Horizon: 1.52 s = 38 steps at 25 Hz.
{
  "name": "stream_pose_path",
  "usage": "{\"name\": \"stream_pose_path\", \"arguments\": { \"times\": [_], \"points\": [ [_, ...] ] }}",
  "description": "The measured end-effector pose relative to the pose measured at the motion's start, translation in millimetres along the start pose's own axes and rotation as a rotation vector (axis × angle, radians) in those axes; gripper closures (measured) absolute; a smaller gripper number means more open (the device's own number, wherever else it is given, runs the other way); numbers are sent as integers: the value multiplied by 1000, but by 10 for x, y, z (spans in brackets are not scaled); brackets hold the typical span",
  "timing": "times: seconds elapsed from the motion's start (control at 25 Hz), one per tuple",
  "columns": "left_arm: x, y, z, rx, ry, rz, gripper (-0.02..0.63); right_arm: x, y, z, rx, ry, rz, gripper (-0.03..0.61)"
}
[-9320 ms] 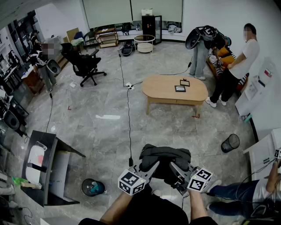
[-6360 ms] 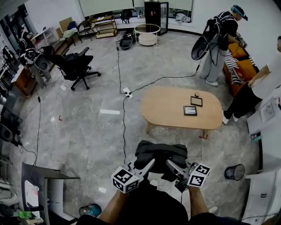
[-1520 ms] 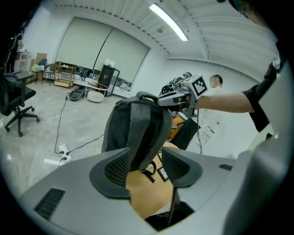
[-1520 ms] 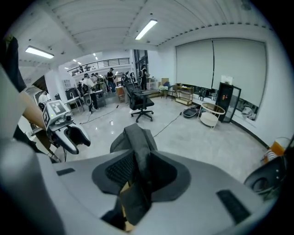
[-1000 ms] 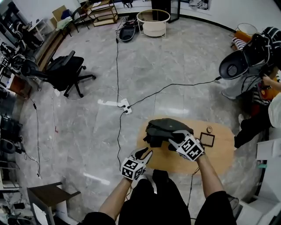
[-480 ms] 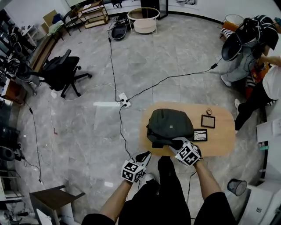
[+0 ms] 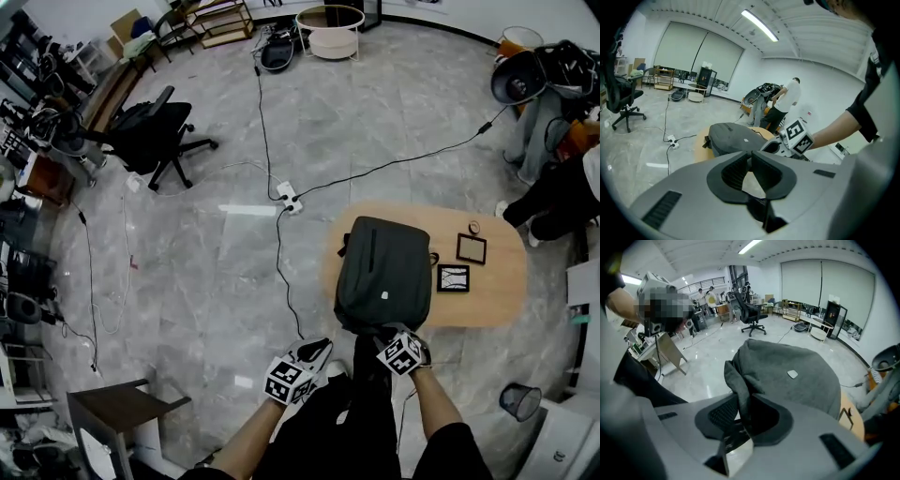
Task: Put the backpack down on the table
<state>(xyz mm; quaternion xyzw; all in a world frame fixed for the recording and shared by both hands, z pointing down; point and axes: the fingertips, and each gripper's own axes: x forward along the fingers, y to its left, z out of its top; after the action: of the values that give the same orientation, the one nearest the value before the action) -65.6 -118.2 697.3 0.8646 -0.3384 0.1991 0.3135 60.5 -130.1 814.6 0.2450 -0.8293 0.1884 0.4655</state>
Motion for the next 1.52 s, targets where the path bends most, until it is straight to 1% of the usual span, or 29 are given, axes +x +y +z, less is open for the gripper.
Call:
{"name": "stream_pose_path", "arguments": {
  "times": [0.16, 0.36, 0.48, 0.72, 0.8, 0.96, 1.04, 1.16, 1.24, 1.32, 1.4, 1.52],
  "points": [
    [29, 58, -196, 3, 18, -9, 575, 342, -110, -299, 28, 59, -32, 477],
    [57, 229, -335, 2, 47, 8, 575, 708, -164, -573, -12, 148, 36, 474],
    [95, 312, -411, 5, 66, 20, 575, 857, -242, -739, -16, 205, 51, 474],
    [82, 394, -568, 17, 106, 37, 575, 1096, -246, -979, -59, 244, 61, 465],
    [72, 419, -656, 23, 120, 43, 575, 1131, -221, -997, -68, 237, 34, 458],
    [74, 351, -693, 29, 124, 28, 575, 1033, -185, -968, -56, 196, -70, 442],
    [85, 299, -652, 32, 116, 22, 575, 917, -180, -951, 1, 164, -114, 431],
    [94, 239, -569, 45, 94, 18, 575, 669, -196, -870, 180, 76, -172, 452],
    [80, 176, -480, 47, 74, 15, 575, 453, -188, -780, 296, 5, -201, 502],
    [78, 85, -360, 42, 49, 10, 575, 204, -174, -632, 390, -75, -219, 537],
    [75, -10, -244, 52, 23, 9, 575, -45, -154, -466, 461, -149, -240, 558],
    [21, -188, -42, 65, -11, 16, 575, -441, -100, -192, 519, -244, -282, 566]
  ]
}}
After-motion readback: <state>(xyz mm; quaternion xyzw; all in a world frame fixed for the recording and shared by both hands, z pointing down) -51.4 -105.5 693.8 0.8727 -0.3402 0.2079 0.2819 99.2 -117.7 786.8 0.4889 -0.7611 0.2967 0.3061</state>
